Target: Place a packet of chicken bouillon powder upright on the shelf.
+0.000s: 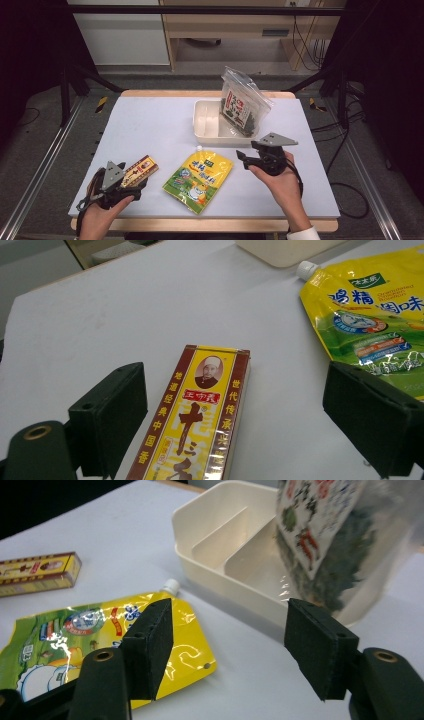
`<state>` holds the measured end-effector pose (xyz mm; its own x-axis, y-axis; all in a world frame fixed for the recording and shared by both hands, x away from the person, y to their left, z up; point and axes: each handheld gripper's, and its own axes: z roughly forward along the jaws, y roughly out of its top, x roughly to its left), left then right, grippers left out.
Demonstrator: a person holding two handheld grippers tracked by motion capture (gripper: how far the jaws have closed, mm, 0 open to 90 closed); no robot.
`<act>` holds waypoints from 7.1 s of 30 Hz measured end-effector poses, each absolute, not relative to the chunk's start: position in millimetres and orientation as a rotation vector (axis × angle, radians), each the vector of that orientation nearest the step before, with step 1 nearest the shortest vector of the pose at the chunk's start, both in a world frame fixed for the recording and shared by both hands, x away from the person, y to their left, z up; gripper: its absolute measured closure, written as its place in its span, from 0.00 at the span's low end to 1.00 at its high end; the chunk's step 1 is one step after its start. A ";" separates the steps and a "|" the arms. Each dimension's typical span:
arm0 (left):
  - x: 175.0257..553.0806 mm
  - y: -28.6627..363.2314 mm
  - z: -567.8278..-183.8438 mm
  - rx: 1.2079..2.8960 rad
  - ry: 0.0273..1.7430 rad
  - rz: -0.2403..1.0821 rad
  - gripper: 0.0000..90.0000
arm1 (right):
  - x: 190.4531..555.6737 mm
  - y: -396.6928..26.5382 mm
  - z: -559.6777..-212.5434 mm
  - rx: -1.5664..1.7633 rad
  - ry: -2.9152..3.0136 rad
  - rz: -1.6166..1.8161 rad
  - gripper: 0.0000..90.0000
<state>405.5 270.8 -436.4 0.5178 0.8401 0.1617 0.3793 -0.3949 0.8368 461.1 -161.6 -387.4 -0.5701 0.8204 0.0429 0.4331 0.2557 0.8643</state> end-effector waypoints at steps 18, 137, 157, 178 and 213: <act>408.8 269.1 -432.1 1.970 0.979 0.745 0.12 | 482.4 -120.6 -447.5 1.254 2.245 1.153 0.55; 441.9 226.5 -374.3 2.164 0.767 0.565 0.13 | 515.8 -101.2 -309.3 0.837 2.457 1.221 1.00; 445.9 223.7 -361.4 2.167 0.744 0.594 0.13 | 517.8 -91.0 -282.1 0.746 2.436 1.193 1.00; 447.7 217.3 -343.7 2.171 0.689 0.619 0.15 | 485.8 -73.8 -281.9 0.544 2.508 1.230 1.00; 468.8 194.9 -321.3 2.186 0.594 0.626 0.21 | 479.2 -70.7 -277.9 0.438 2.573 1.242 1.00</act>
